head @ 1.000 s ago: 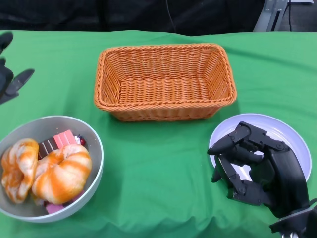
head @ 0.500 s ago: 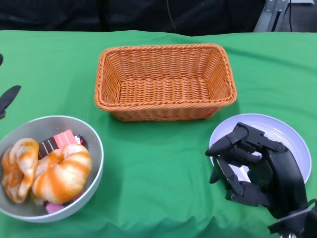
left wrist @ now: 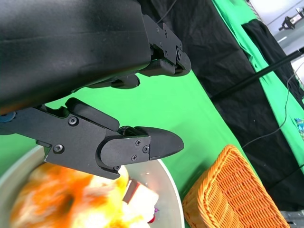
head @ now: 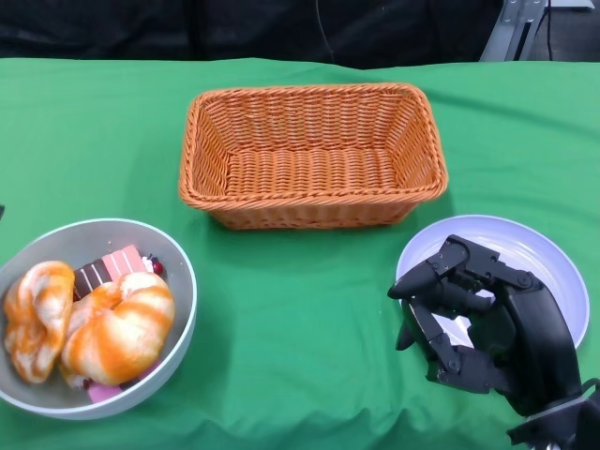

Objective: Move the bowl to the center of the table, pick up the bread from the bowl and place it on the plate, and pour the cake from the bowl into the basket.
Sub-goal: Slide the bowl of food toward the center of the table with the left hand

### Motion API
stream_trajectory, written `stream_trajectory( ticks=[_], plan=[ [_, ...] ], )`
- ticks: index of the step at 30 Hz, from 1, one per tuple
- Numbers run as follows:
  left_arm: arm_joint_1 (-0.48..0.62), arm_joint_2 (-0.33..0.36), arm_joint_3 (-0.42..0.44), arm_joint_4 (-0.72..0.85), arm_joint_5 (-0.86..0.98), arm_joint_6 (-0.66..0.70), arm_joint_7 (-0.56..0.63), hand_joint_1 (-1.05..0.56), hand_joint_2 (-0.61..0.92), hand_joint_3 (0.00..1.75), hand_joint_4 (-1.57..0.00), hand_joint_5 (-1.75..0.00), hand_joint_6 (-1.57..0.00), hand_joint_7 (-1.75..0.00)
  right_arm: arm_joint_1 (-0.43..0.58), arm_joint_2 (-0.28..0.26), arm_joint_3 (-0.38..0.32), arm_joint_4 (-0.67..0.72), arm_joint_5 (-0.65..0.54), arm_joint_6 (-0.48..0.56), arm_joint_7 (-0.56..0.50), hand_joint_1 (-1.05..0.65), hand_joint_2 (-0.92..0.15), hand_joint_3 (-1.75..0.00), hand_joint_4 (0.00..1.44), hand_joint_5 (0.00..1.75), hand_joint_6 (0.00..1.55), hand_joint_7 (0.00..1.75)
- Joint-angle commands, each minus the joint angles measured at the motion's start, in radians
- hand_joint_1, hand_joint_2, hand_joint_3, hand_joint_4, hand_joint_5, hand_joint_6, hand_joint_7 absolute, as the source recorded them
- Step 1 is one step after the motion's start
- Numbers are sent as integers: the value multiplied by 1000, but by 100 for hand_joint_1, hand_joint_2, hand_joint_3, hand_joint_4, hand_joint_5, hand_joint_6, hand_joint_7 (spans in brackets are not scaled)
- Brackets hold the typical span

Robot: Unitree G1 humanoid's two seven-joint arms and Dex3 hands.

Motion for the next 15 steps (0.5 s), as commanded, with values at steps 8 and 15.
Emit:
stream_trajectory(
  ticks=[8,15],
  plan=[
    [76,19,16,-60,8,99,24,-51,92,54,-25,-1,-25,0,12,-8,-4,-3,8,-15,2,-10,-60,-93,80,152,74,115],
    [78,63,-37,-62,62,157,-28,-54,92,56,-27,-2,-22,0,15,-10,-2,-4,5,-20,3,-9,-60,-92,79,152,73,116]
  ],
)
